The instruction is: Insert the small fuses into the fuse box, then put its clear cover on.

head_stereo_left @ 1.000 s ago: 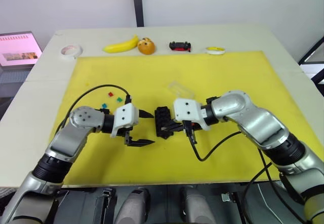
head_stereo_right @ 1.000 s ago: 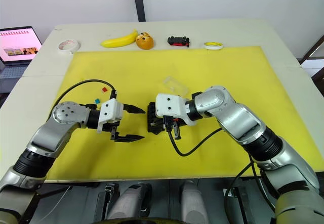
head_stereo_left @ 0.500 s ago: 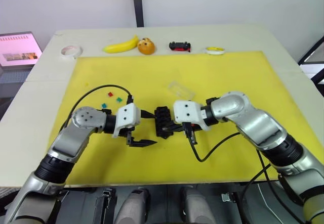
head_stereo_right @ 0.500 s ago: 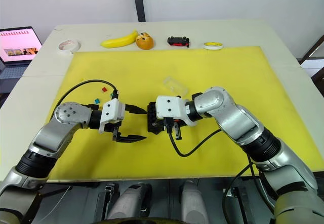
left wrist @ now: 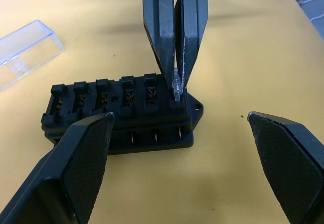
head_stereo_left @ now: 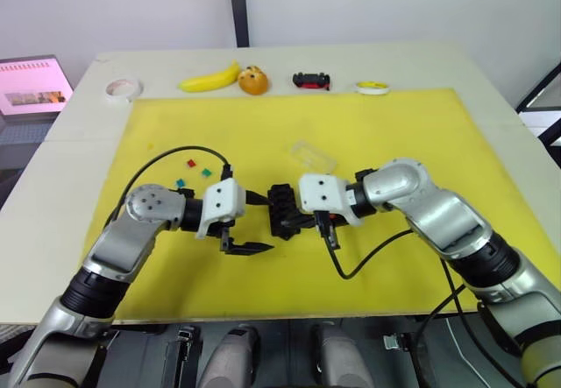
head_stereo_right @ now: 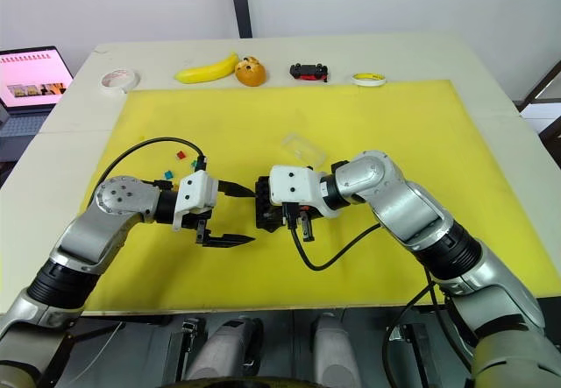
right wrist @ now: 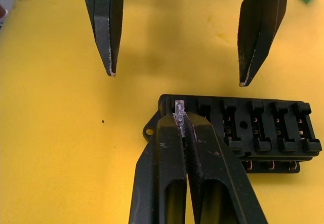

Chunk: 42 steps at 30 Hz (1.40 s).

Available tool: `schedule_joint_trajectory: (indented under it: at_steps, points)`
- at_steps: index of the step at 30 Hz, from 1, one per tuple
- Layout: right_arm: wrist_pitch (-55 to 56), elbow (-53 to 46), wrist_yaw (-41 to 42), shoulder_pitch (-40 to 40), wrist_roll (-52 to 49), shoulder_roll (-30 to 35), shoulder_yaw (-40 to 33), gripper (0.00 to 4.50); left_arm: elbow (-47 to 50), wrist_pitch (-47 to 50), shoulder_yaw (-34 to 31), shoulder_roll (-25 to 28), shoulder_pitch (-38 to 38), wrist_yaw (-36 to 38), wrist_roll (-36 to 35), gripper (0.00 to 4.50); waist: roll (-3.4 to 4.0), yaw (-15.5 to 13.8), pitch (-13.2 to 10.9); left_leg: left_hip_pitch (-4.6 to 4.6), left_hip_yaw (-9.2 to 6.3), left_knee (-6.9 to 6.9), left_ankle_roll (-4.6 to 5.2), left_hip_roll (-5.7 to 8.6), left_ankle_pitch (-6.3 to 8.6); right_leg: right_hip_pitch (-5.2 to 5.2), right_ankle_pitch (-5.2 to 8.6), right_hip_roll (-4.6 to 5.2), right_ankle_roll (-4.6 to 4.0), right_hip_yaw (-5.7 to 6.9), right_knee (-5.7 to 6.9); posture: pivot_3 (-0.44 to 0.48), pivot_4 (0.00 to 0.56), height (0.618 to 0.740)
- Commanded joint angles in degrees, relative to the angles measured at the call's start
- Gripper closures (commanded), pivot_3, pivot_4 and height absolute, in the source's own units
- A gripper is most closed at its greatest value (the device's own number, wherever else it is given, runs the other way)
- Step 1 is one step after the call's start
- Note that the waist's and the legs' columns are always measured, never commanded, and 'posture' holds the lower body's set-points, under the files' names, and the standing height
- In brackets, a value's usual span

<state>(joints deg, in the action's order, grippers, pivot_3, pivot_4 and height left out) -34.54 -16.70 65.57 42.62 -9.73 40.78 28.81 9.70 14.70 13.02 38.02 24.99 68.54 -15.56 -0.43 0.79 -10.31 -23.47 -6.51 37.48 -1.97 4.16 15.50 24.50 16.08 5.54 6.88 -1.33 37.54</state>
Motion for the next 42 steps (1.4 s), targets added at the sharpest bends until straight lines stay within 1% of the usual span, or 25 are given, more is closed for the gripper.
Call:
schedule_joint_trajectory:
  at_steps: [1, 3, 5, 6, 7, 8, 9, 12, 15, 18, 21, 22, 24, 25, 37, 42]
  points:
    - [0.14, -0.49, 0.58, 0.91, 0.6, -0.57, -0.73, 4.5, 1.89, -0.1, -0.43, -0.08, 0.67, -0.12, -0.45, 0.05, 0.0, 0.01, 0.0, 0.0, 0.0, 0.0, 0.0, 0.0, 0.0, 0.0, 0.0, 0.0, 0.0, 0.0, 0.0, 0.0, 0.15, 0.74]
    - [-0.26, -0.4, 0.74, 1.24, 0.43, -0.87, -0.9, 4.5, 1.9, -0.04, -0.44, -0.09, 0.74, -0.14, -0.45, 0.05, 0.0, 0.04, 0.0, 0.0, 0.0, 0.01, 0.0, 0.0, 0.0, 0.0, 0.0, 0.0, 0.0, 0.0, 0.02, 0.0, 0.15, 0.74]
    - [-0.78, -0.47, 0.96, 1.59, 0.09, -1.03, -1.37, 3.81, 1.77, -0.06, -0.48, -0.09, 0.78, -0.15, -0.44, 0.0, 0.0, 0.05, 0.0, 0.0, 0.0, 0.03, 0.0, 0.0, 0.0, 0.0, 0.0, 0.0, 0.0, 0.0, 0.05, 0.0, 0.15, 0.74]
    - [-1.09, -0.62, 1.08, 1.72, -0.17, -1.08, -1.69, 3.56, 1.64, -0.12, -0.51, -0.09, 0.78, -0.14, -0.43, 0.0, 0.0, 0.04, 0.0, 0.0, 0.0, 0.04, 0.0, 0.0, 0.0, 0.0, 0.0, 0.0, 0.0, 0.0, 0.05, 0.0, 0.15, 0.74]
    - [-1.36, -0.82, 1.18, 1.83, -0.42, -1.12, -2.06, 2.99, 1.49, -0.19, -0.54, -0.08, 0.78, -0.12, -0.41, 0.0, 0.0, 0.03, 0.0, 0.0, 0.0, 0.05, 0.0, 0.0, 0.0, 0.0, 0.0, 0.0, 0.0, 0.0, 0.06, 0.0, 0.15, 0.74]
    - [-1.54, -1.11, 1.26, 1.95, -0.69, -1.1, -2.56, 2.61, 1.34, -0.29, -0.58, -0.07, 0.75, -0.1, -0.38, 0.0, 0.0, 0.02, 0.0, 0.0, 0.0, 0.06, 0.0, 0.0, 0.0, 0.0, 0.0, 0.0, 0.0, 0.0, 0.06, 0.0, 0.15, 0.74]
    - [-1.53, -1.53, 1.32, 2.06, -1.15, -1.0, -3.4, 2.0, 1.24, -0.41, -0.62, -0.06, 0.64, -0.1, -0.36, 0.0, 0.0, 0.02, 0.0, 0.0, 0.0, 0.08, 0.0, 0.0, 0.0, 0.0, 0.0, 0.0, 0.0, 0.0, 0.07, 0.0, 0.15, 0.74]
    - [-2.55, -2.79, 1.67, 1.74, -4.32, -0.72, -7.29, 2.0, 1.34, -0.39, -0.78, -0.02, 0.3, -0.16, -0.52, 0.0, 0.0, -0.01, 0.0, 0.0, 0.0, 0.11, 0.0, 0.01, 0.0, 0.0, 0.0, 0.0, 0.0, 0.0, 0.1, 0.0, 0.15, 0.74]
    - [-0.76, -2.6, 1.79, -0.91, -7.24, -1.28, -10.89, 2.0, 1.73, -0.28, -0.91, -0.1, 0.08, -0.07, -0.94, 0.0, -0.01, -0.03, 0.01, 0.0, 0.0, 0.14, 0.01, 0.01, 0.01, -0.01, 0.0, 0.0, 0.0, 0.0, 0.11, 0.0, 0.15, 0.74]
    - [0.74, -0.19, -1.19, -4.97, -10.5, -5.33, -15.02, 2.0, 1.45, -0.37, -1.02, -0.45, 0.08, -0.15, -1.18, 0.0, -0.05, -0.03, 0.03, 0.0, -0.02, 0.19, 0.03, 0.01, 0.02, -0.04, 0.0, 0.0, 0.0, 0.01, 0.12, 0.0, 0.15, 0.74]
    - [1.75, 2.27, -1.72, -7.93, -12.59, -8.1, -17.01, 2.83, 0.8, -0.64, -1.07, -0.74, 0.16, -0.15, -0.98, 0.0, -0.04, 0.03, 0.03, 0.0, 0.01, 0.26, 0.03, 0.01, 0.02, -0.03, 0.0, 0.0, 0.0, -0.02, 0.23, 0.0, 0.15, 0.74]
    - [2.76, 3.02, -1.73, -8.98, -12.61, -8.68, -17.04, 3.28, 0.7, -0.75, -1.08, -0.82, 0.18, -0.08, -0.86, 0.0, -0.04, 0.02, 0.03, 0.0, 0.0, 0.32, 0.04, 0.01, 0.02, -0.03, 0.0, 0.0, 0.0, -0.01, 0.3, 0.0, 0.15, 0.74]
    - [3.75, 3.72, -1.98, -10.39, -12.75, -9.51, -16.86, 4.33, 0.56, -0.92, -1.07, -0.96, 0.25, 0.01, -0.69, 0.0, -0.04, 0.01, 0.03, 0.0, 0.01, 0.38, 0.05, 0.02, 0.03, -0.03, 0.0, 0.0, 0.0, -0.02, 0.36, 0.0, 0.15, 0.74]
    - [4.11, 3.95, -2.2, -10.99, -12.73, -9.85, -16.69, 4.43, 0.53, -0.98, -1.02, -1.04, 0.31, -0.02, -0.62, 0.0, -0.04, 0.01, 0.03, 0.0, 0.01, 0.4, 0.05, 0.02, 0.03, -0.03, 0.0, 0.0, 0.0, -0.02, 0.37, 0.0, 0.15, 0.74]
    - [5.2, 5.45, -4.21, -12.71, -7.36, -8.97, -12.71, 4.43, 0.42, -0.9, -0.97, -1.23, 0.77, -0.19, -0.48, 0.0, -0.04, 0.03, 0.04, 0.01, 0.0, 0.46, 0.05, 0.04, 0.03, -0.03, 0.0, 0.0, 0.0, -0.02, 0.45, 0.0, 0.15, 0.74]
    - [4.49, 6.05, -4.62, -12.77, -3.86, -7.85, -9.48, 4.43, 0.02, -0.7, -0.83, -1.57, 1.53, -0.41, -0.31, 0.0, -0.03, 0.03, 0.06, 0.01, 0.0, 0.48, 0.05, 0.04, 0.03, -0.04, 0.0, 0.0, 0.0, -0.02, 0.46, 0.0, 0.15, 0.74]
